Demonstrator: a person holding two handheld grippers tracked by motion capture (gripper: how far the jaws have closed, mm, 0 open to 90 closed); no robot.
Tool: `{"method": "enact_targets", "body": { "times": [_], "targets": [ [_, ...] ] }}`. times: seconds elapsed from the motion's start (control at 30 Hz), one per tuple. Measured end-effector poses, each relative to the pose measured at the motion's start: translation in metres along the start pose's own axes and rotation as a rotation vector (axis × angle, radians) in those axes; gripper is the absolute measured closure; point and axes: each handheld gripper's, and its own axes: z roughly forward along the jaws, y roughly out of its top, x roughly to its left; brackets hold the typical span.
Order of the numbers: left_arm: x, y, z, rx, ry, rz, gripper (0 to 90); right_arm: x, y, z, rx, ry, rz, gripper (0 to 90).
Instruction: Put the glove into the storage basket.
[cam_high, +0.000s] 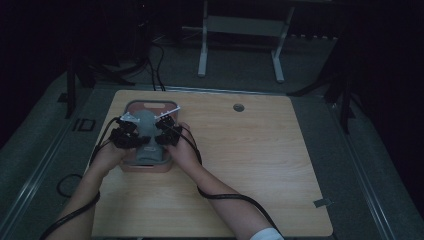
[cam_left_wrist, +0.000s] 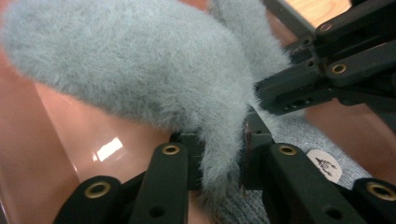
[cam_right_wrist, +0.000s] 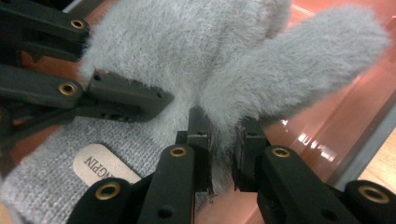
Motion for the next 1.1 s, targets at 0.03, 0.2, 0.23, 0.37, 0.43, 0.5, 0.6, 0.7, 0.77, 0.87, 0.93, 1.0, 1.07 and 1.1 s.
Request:
{"method": "enact_targets", "body": {
  "times": [0.03, 0.2, 0.23, 0.37, 0.43, 0.5, 0.6, 0.7, 0.77, 0.87, 0.93, 1.0, 1.07, 1.1],
  "targets": [
    [0.000, 0.000, 0.000, 0.000, 0.000, 0.000, 71.4, 0.000, 0.000, 0.000, 0.000, 0.000, 0.000, 79.5],
    [-0.002, 0.004, 0.008, 0.089, 0.051, -0.035, 61.1, -0.001, 0.000, 0.005, 0.041, -0.010, 0.003, 72.6],
    [-0.001, 0.004, 0.009, 0.100, 0.052, -0.051, 59.5, -0.002, 0.000, 0.007, 0.053, -0.003, 0.006, 67.9],
    [0.001, 0.004, 0.007, 0.088, 0.080, -0.070, 49.6, -0.004, 0.001, 0.004, 0.048, 0.034, 0.027, 53.4],
    [0.001, 0.003, 0.005, 0.066, 0.074, -0.075, 46.7, -0.005, 0.003, -0.002, 0.031, 0.033, 0.023, 49.7],
    [0.000, 0.002, 0.004, 0.043, 0.071, -0.078, 46.6, -0.006, 0.006, -0.011, -0.004, 0.032, 0.020, 47.2],
    [-0.001, 0.002, 0.002, 0.029, 0.078, -0.079, 46.6, -0.010, 0.010, -0.025, -0.064, 0.046, 0.017, 42.3],
    [-0.001, 0.000, -0.004, 0.007, 0.078, -0.071, 43.7, -0.014, 0.011, -0.036, -0.087, 0.063, -0.005, 36.7],
    [0.001, -0.002, -0.009, -0.026, 0.084, -0.073, 42.7, -0.017, 0.010, -0.040, -0.085, 0.062, -0.021, 32.9],
    [0.003, -0.005, -0.018, -0.070, 0.079, -0.093, 40.3, -0.022, 0.006, -0.046, -0.099, 0.094, -0.037, 26.7],
    [0.002, -0.007, -0.022, -0.104, 0.066, -0.099, 38.9, -0.024, 0.004, -0.047, -0.098, 0.121, -0.044, 21.8],
    [-0.002, -0.007, -0.026, -0.149, 0.069, -0.087, 32.4, -0.027, 0.000, -0.050, -0.109, 0.140, -0.095, 18.4],
    [-0.006, -0.007, -0.027, -0.172, 0.075, -0.084, 28.9, -0.028, -0.002, -0.053, -0.120, 0.141, -0.119, 16.3],
    [-0.008, -0.007, -0.028, -0.179, 0.076, -0.078, 28.8, -0.028, -0.003, -0.055, -0.129, 0.144, -0.117, 16.3]
  ]
}}
